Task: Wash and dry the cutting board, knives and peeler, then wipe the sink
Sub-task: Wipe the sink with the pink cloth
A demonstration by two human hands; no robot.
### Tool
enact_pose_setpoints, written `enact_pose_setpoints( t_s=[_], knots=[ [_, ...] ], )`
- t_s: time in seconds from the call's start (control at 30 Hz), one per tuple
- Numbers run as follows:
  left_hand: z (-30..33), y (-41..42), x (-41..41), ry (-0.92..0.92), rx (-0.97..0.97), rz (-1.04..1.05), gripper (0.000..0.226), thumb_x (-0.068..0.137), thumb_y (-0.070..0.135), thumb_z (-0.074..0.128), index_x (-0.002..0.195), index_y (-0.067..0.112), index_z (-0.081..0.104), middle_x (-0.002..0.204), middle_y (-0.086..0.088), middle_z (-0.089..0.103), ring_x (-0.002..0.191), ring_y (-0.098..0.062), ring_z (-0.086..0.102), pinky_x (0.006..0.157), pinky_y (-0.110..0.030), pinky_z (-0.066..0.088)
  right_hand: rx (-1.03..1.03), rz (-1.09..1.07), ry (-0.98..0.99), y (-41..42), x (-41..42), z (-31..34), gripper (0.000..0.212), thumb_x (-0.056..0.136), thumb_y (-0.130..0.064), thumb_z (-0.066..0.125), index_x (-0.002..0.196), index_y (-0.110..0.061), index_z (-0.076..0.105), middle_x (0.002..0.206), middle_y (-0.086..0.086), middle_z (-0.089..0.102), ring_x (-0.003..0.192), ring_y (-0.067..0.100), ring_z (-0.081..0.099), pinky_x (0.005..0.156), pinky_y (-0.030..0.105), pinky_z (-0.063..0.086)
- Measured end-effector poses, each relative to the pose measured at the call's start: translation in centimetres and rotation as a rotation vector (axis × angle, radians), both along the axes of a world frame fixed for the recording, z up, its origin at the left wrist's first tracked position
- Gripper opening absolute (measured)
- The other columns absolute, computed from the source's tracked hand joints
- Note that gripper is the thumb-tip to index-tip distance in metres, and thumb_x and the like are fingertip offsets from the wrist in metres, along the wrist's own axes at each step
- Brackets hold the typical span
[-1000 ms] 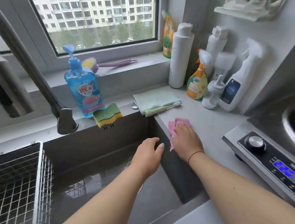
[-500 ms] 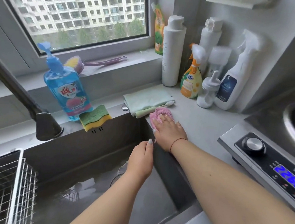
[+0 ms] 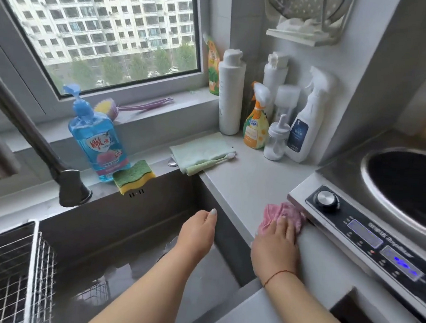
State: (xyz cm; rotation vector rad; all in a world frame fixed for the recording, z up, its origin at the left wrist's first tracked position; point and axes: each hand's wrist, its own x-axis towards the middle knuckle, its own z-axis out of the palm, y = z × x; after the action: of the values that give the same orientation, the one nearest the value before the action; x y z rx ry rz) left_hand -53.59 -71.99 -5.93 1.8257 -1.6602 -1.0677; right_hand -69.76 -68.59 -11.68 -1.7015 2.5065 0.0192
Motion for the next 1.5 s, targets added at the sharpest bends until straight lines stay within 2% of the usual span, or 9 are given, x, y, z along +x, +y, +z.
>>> enact_pose_setpoints(
  t_s=[0.23, 0.43, 0.6, 0.73, 0.97, 1.13, 1.27, 1.37, 1.5],
  knots=[
    [1.7, 2.4, -1.3, 0.407, 0.336, 0.09, 0.033, 0.102, 0.031, 0.044, 0.086, 0.006, 0.058, 0.083, -0.014, 0.059, 0.071, -0.024, 0.056, 0.06, -0.028, 0.046, -0.236, 0.04, -0.648, 4.6, 2.3, 5.4, 0.047, 0.089, -0.019, 0.061, 0.133, -0.009, 0.051, 0.138, 0.004, 0.051, 0.126, 0.018, 0.047, 0.098, 0.012, 0.029],
    [2.7, 5.1, 0.2, 0.846, 0.614, 0.18, 0.042, 0.09, 0.045, 0.061, 0.097, 0.004, 0.067, 0.089, -0.011, 0.068, 0.081, -0.023, 0.062, 0.079, -0.03, 0.05, -0.312, -0.142, -1.685, 6.6, 3.9, 8.3, 0.052, 0.079, 0.003, 0.068, 0.129, -0.01, 0.06, 0.119, 0.014, 0.066, 0.07, 0.005, 0.067, 0.06, 0.021, 0.056],
    [3.0, 6.3, 1.6, 0.915, 0.563, 0.286, 0.031, 0.086, 0.013, 0.067, 0.111, -0.003, 0.064, 0.103, -0.02, 0.07, 0.097, -0.033, 0.068, 0.096, -0.042, 0.051, -0.318, -0.331, -2.235, 7.7, 3.6, 8.4, 0.051, 0.072, 0.011, 0.053, 0.119, -0.004, 0.06, 0.111, 0.022, 0.067, 0.086, 0.031, 0.07, 0.068, 0.035, 0.06],
    [3.7, 6.6, 2.3, 0.81, 0.391, 0.204, 0.027, 0.086, -0.006, 0.057, 0.112, 0.001, 0.061, 0.11, -0.02, 0.067, 0.095, -0.034, 0.065, 0.076, -0.039, 0.054, -0.147, -0.432, -2.044, 8.4, 4.0, 8.2, 0.045, 0.078, -0.008, 0.067, 0.117, 0.012, 0.058, 0.108, 0.028, 0.066, 0.084, 0.035, 0.07, 0.067, 0.038, 0.058],
    [4.1, 7.0, 2.0, 0.706, 0.216, 0.156, 0.03, 0.083, -0.005, 0.062, 0.109, 0.009, 0.058, 0.107, -0.013, 0.064, 0.09, -0.026, 0.062, 0.068, -0.037, 0.053, -0.389, -0.418, -1.741, 8.2, 1.7, 9.7, 0.016, 0.092, -0.009, 0.057, 0.102, 0.002, 0.062, 0.092, 0.022, 0.067, 0.085, 0.034, 0.066, 0.078, 0.042, 0.055],
    [4.4, 6.9, 0.4, 0.582, 0.117, 0.137, 0.036, 0.091, 0.011, 0.063, 0.124, 0.017, 0.049, 0.111, -0.006, 0.061, 0.095, -0.019, 0.059, 0.073, -0.03, 0.051, -0.73, -0.041, -1.038, 6.9, -1.0, 12.2, 0.003, 0.085, -0.027, 0.064, 0.083, -0.027, 0.061, 0.081, -0.006, 0.064, 0.082, 0.02, 0.061, 0.076, 0.036, 0.049],
    [3.9, 7.2, -0.3, 0.578, 0.169, 0.114, 0.034, 0.095, 0.013, 0.057, 0.128, 0.012, 0.051, 0.116, -0.009, 0.059, 0.09, -0.015, 0.057, 0.07, -0.029, 0.049, -0.524, 0.172, -0.766, 7.1, -2.2, 12.4, 0.022, 0.079, -0.041, 0.053, 0.081, -0.023, 0.065, 0.082, -0.01, 0.064, 0.081, 0.015, 0.059, 0.072, 0.028, 0.045],
    [3.0, 7.5, -0.9, 0.481, 0.174, 0.057, 0.029, 0.097, 0.019, 0.054, 0.126, 0.012, 0.054, 0.109, -0.004, 0.06, 0.087, -0.013, 0.055, 0.079, -0.031, 0.048, -0.13, 0.275, -0.219, 6.8, -2.4, 9.1, 0.031, 0.096, -0.031, 0.035, 0.103, -0.024, 0.065, 0.112, -0.001, 0.064, 0.103, 0.022, 0.054, 0.084, 0.032, 0.043],
    [2.4, 7.7, -1.7, 0.344, 0.152, -0.1, 0.032, 0.104, 0.036, 0.035, 0.11, 0.016, 0.059, 0.098, 0.004, 0.056, 0.093, -0.015, 0.048, 0.076, -0.027, 0.038, 0.179, 0.25, -0.213, 6.3, -1.7, 5.0, 0.053, 0.1, -0.04, 0.022, 0.152, -0.03, 0.017, 0.161, -0.005, 0.006, 0.148, 0.019, 0.0, 0.119, 0.046, 0.003]
  ],
)
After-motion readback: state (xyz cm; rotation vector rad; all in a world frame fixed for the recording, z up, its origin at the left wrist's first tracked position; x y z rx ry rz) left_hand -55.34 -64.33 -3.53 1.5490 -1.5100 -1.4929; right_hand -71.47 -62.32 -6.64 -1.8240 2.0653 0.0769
